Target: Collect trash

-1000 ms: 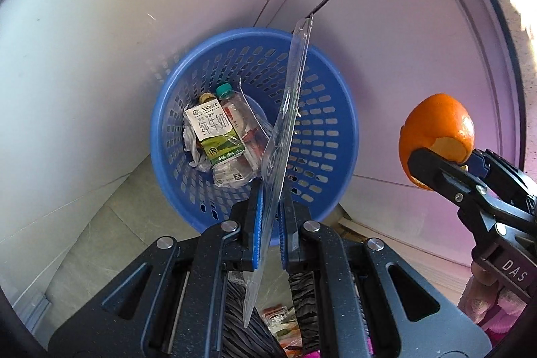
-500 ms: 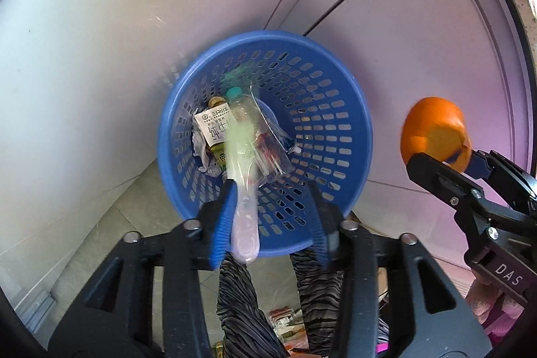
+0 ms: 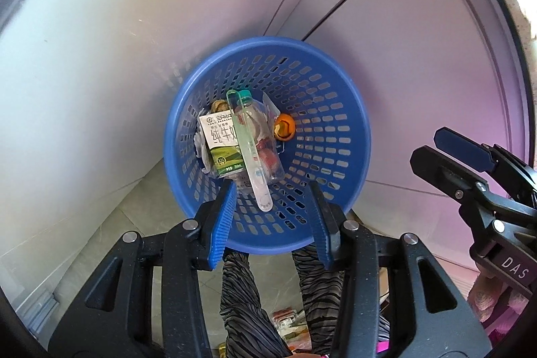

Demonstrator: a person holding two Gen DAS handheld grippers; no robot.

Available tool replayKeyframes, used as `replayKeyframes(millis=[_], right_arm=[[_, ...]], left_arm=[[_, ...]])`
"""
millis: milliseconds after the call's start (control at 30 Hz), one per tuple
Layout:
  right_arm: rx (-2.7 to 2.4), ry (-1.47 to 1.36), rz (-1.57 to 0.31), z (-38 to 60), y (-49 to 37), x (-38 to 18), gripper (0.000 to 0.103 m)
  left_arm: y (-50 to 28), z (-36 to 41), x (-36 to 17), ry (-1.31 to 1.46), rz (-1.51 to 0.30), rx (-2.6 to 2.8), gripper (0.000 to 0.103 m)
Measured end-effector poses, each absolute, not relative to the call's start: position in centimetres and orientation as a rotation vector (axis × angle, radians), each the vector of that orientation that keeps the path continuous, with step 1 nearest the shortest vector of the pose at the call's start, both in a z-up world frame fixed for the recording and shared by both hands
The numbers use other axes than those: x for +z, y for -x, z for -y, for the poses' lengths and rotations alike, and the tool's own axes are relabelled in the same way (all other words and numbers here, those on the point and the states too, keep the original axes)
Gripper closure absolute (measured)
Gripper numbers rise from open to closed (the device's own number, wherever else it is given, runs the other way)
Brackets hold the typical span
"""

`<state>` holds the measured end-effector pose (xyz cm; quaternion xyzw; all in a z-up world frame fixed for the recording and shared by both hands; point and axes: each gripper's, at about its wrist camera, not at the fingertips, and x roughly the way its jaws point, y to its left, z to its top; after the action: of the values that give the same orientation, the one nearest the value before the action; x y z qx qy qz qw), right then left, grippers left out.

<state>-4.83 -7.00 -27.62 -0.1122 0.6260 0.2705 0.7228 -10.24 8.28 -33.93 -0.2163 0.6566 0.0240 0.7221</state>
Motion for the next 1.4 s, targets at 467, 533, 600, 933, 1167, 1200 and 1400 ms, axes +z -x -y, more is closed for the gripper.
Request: replayKeyframes(millis=[467, 533, 600, 933, 1167, 1200, 1400], right_arm=[[0.630, 0.219, -1.327, 7.5, 4.7, -23.4, 0.054], [0.634, 0.217, -1.318, 7.6, 4.8, -22.6, 0.054], [0.639, 0.211, -1.311, 7.8, 4.8, -21.8, 0.054], [0.672, 0.163, -1.263, 9.3, 4.5, -16.5, 0.053], [0.682, 0.112, -1.207, 10.5, 4.0, -13.2, 0.047], [0.681, 0.106, -1.196, 10.5, 4.1, -12.8, 0.047], [0.676, 0.059, -1.127, 11.8, 2.7, -9.3, 0.043]], left_arm=[[11.2, -8.8, -30.5, 0.481, -1.401, 0.066, 0.060], [11.3, -8.7, -29.7, 0.481, -1.394, 0.065, 0.060], [11.3, -8.7, -29.0, 0.477, -1.385, 0.062, 0.060], [11.3, -8.7, -23.5, 0.467, -1.311, 0.060, 0.052], [10.5, -8.5, -18.1, 0.428, -1.208, 0.055, 0.048], [10.4, -8.6, -17.3, 0.426, -1.188, 0.056, 0.042], [8.9, -8.2, -12.9, 0.406, -1.088, 0.038, 0.040]])
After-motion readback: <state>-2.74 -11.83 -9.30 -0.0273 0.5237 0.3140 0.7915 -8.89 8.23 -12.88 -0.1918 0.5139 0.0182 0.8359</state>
